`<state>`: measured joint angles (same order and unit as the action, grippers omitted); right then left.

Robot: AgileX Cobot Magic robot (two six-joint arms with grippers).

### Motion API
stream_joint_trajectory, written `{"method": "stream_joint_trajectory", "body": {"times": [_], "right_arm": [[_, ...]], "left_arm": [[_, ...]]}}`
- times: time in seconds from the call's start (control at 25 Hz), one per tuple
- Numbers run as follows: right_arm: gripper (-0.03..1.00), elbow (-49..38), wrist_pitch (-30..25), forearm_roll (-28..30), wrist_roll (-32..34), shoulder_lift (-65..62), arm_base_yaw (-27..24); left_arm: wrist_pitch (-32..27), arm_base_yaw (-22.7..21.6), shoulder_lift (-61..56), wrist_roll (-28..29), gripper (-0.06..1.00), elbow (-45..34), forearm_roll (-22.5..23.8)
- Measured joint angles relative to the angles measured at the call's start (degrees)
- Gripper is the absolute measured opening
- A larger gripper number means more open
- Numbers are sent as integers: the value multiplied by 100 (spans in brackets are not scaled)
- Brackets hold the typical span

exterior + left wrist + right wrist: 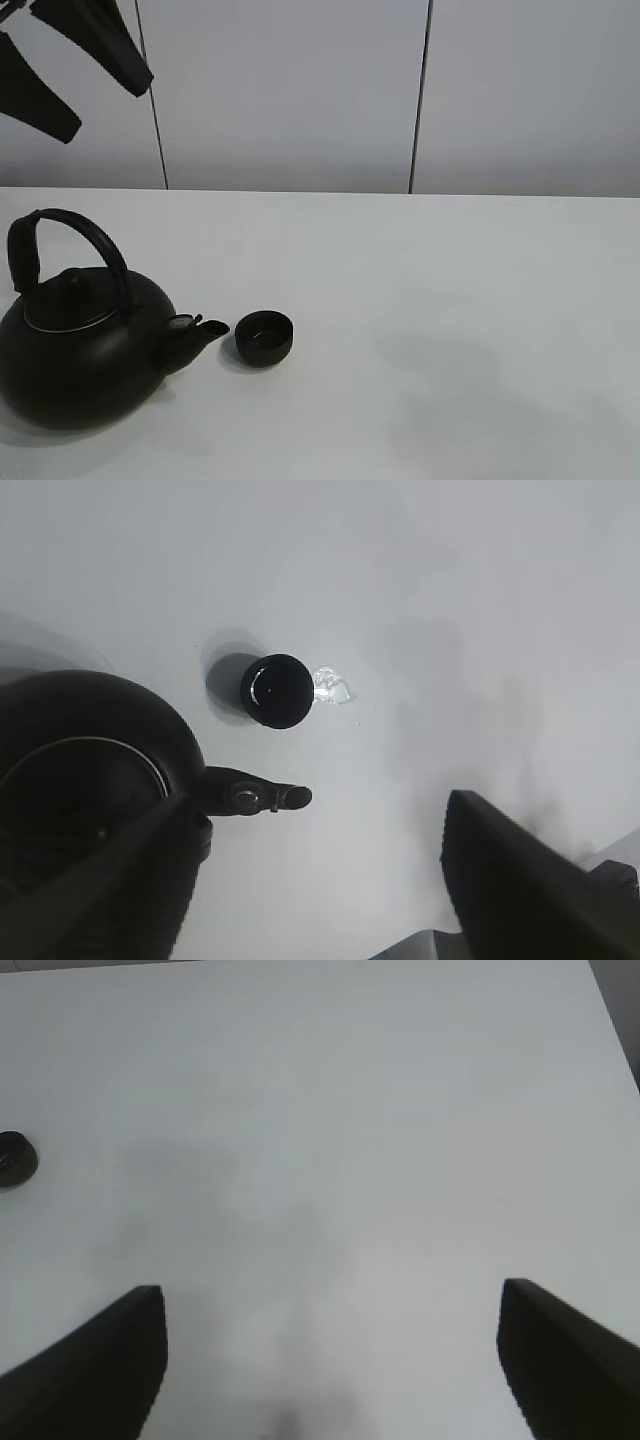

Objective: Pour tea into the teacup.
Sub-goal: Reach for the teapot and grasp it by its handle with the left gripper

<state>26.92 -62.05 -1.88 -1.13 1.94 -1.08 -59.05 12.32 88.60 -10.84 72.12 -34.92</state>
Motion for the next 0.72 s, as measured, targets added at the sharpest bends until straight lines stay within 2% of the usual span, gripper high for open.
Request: {"method": "stream_joint_trajectory", "body": {"times": [0.4,0.72], "right_arm": [[62,0,0,0,0,0,0],[62,0,1,0,0,0,0]], "left_arm": [[229,0,0,-140,50,0,51],[398,0,-163,-250,50,307,1039]]}}
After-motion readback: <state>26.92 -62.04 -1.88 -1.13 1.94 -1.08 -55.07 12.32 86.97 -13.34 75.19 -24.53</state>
